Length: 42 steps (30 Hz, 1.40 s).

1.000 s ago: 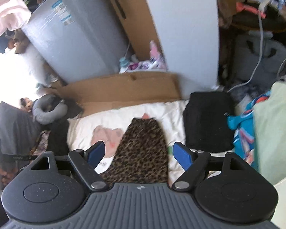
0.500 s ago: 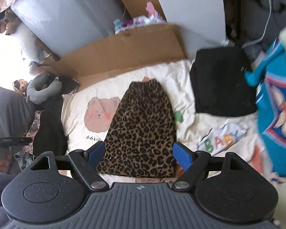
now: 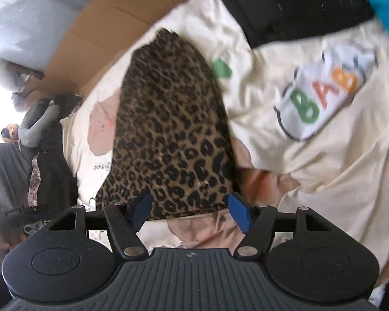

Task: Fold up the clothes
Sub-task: 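Close the right tool on the garment's edge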

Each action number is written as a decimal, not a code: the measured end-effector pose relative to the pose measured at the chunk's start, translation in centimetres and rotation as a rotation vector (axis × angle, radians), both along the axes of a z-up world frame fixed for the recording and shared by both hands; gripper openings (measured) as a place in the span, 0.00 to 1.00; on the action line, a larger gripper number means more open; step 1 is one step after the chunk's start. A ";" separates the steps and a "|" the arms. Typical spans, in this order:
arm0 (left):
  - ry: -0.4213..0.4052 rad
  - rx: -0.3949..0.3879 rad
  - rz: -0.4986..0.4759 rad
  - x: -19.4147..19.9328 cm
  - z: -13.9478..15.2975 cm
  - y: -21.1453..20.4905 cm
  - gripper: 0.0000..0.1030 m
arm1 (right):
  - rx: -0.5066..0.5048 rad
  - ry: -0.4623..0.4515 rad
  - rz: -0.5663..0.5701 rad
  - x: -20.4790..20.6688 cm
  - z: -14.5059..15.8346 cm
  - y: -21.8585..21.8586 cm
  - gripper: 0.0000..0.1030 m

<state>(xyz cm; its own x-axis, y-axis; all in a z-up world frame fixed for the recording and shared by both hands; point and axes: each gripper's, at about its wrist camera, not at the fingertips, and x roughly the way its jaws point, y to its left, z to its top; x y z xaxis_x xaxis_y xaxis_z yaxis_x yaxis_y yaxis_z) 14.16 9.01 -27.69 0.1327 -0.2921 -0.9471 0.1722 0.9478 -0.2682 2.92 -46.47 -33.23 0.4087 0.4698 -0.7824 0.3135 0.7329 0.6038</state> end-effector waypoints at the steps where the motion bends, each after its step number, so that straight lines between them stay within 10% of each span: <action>1: 0.004 -0.002 0.001 -0.1 -0.6 -0.1 0.85 | 0.013 0.009 -0.003 0.0 -1.0 0.0 0.68; 22: 0.160 -0.118 0.014 0.1 -10.1 -2.0 0.72 | 0.134 0.057 -0.016 2.9 -10.0 -0.2 0.64; 24: 0.182 -0.139 0.021 0.5 -11.0 -2.1 0.72 | 0.148 0.049 -0.028 2.9 -10.3 -0.4 0.57; 26: 0.191 -0.153 0.022 0.9 -11.7 -2.0 0.71 | 0.150 0.051 -0.044 2.7 -10.4 -0.7 0.21; 28: 0.201 -0.175 0.029 1.1 -12.3 -1.7 0.69 | 0.166 0.066 -0.069 2.5 -10.6 -1.2 0.10; 42: 0.223 -0.437 0.192 -0.3 -14.0 3.5 0.46 | 0.142 0.101 -0.110 2.5 -9.8 -1.1 0.08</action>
